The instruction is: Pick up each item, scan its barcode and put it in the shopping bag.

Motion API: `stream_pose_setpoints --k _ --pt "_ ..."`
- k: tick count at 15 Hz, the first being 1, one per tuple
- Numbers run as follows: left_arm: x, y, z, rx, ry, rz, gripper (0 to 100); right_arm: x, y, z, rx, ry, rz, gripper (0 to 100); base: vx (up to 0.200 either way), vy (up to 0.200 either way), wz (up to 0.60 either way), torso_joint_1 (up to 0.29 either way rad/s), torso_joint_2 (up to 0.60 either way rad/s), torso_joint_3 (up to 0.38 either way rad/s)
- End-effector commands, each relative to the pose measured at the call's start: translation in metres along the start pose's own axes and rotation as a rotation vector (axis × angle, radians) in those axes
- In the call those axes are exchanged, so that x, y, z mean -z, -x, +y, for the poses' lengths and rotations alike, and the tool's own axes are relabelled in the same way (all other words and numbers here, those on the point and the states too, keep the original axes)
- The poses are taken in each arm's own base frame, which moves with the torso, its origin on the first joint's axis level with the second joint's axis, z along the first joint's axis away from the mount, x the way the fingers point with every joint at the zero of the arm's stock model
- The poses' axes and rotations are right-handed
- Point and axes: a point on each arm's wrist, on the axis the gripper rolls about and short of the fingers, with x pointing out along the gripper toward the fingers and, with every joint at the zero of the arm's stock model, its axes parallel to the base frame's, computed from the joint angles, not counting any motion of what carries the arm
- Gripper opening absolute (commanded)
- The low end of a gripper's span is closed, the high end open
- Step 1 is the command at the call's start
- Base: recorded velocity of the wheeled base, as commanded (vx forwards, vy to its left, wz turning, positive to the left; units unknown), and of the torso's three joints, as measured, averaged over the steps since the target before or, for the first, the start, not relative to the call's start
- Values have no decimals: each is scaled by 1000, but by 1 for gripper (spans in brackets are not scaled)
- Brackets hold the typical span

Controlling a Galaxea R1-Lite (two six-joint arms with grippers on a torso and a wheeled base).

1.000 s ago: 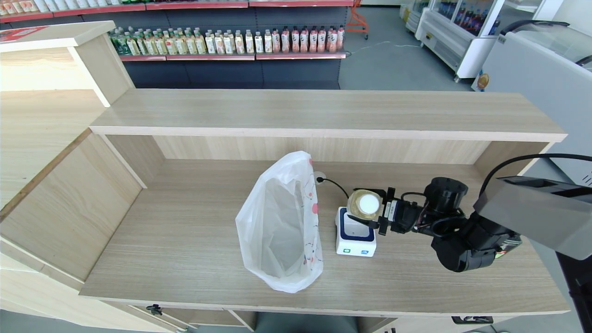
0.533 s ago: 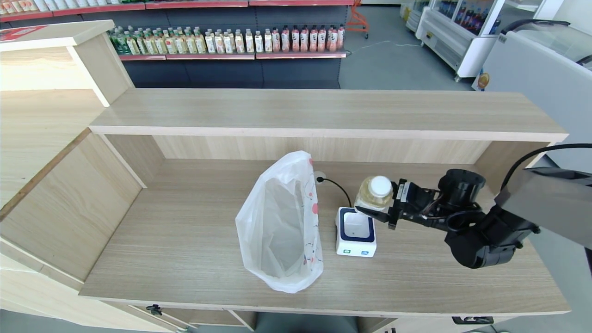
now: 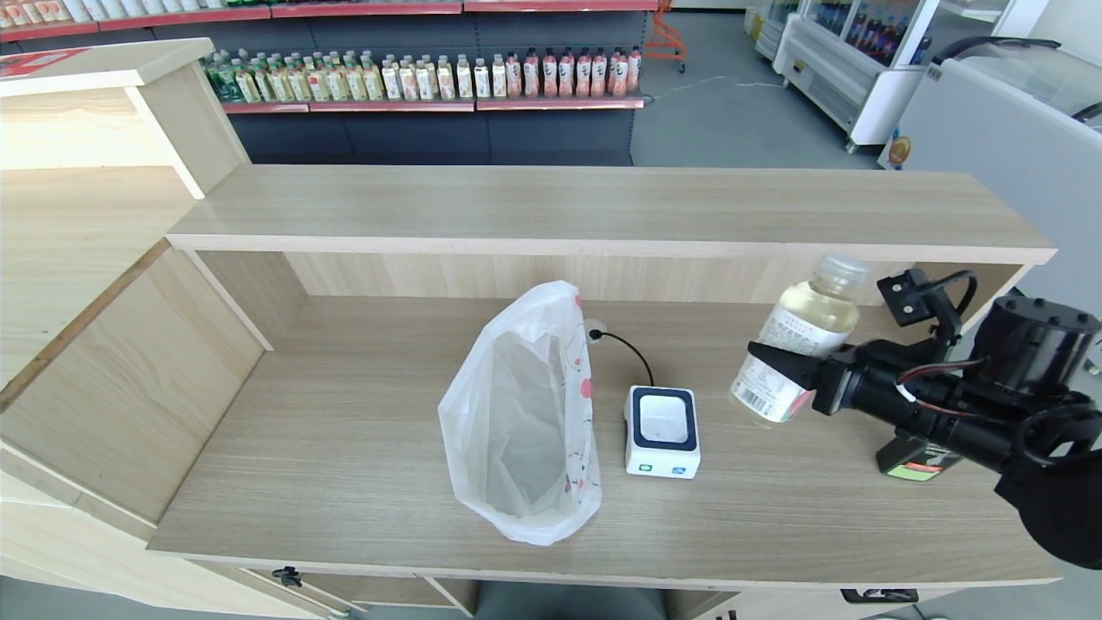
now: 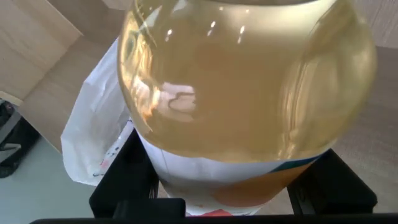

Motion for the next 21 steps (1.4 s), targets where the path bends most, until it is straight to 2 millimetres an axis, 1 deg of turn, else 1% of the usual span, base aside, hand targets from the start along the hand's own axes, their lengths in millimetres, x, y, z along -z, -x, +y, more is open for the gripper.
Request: stream_pose_setpoints --k 1,2,4,8,9,14,16,21 --pt "0 0 0 0 0 0 100 -12 14 16 -9 -50 -38 0 0 0 0 0 0 0" --pt "0 0 0 0 0 0 100 -14 12 21 34 -90 -54 0 0 0 0 0 0 0" --pt "0 0 0 0 0 0 100 -17 14 24 35 -85 -65 0 0 0 0 0 0 0" --pt "0 0 0 0 0 0 100 -26 24 33 21 -82 -67 0 0 0 0 0 0 0" --pt "0 0 0 0 0 0 100 -29 26 38 6 -79 -72 0 0 0 0 0 0 0" --pt "0 0 0 0 -1 0 100 -32 26 50 -37 -71 -81 0 0 0 0 0 0 0" --pt "0 0 0 0 -1 0 100 -33 25 55 -58 -68 -83 0 0 200 0 2 0 0" --pt "0 0 0 0 -1 0 100 -24 15 64 -103 -74 -49 0 0 200 0 4 0 0"
